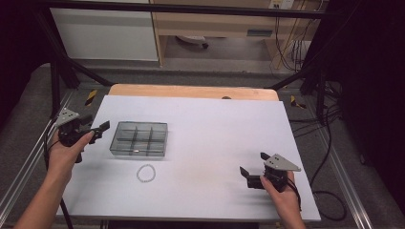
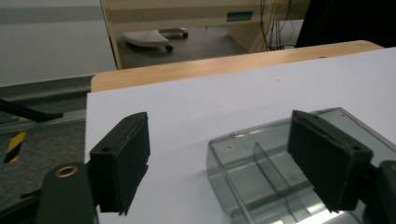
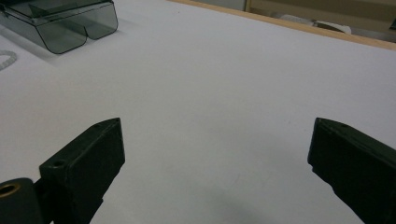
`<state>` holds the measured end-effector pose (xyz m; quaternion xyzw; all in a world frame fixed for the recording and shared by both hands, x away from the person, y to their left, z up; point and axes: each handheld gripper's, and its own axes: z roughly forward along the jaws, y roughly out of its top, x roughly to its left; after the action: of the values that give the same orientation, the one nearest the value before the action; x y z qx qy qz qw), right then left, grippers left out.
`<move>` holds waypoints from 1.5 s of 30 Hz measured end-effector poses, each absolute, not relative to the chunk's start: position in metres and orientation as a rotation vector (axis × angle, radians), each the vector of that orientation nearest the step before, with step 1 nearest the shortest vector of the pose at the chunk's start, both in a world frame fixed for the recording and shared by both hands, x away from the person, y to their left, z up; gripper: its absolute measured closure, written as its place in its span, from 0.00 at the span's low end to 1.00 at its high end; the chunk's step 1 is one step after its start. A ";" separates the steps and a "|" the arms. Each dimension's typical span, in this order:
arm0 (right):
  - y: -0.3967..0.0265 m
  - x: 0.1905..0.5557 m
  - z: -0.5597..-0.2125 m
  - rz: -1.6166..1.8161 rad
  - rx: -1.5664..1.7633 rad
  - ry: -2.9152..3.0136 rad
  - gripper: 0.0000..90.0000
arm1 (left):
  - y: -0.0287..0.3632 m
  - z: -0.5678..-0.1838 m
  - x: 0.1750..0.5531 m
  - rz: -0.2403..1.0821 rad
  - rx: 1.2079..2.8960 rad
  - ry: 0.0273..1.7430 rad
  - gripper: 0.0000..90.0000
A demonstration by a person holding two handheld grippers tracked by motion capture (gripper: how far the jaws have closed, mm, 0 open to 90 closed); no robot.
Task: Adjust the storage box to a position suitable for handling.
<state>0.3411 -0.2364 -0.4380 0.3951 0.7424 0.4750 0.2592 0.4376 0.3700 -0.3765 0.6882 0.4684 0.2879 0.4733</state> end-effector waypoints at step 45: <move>-0.221 0.337 -0.437 1.245 1.057 2.045 0.03 | 0.387 -0.429 0.482 0.581 1.834 1.262 1.00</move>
<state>0.3367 -0.2206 -0.4369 0.3900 0.7547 0.4596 0.2592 0.4815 0.3873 -0.4294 0.7277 0.5008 0.2307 0.4080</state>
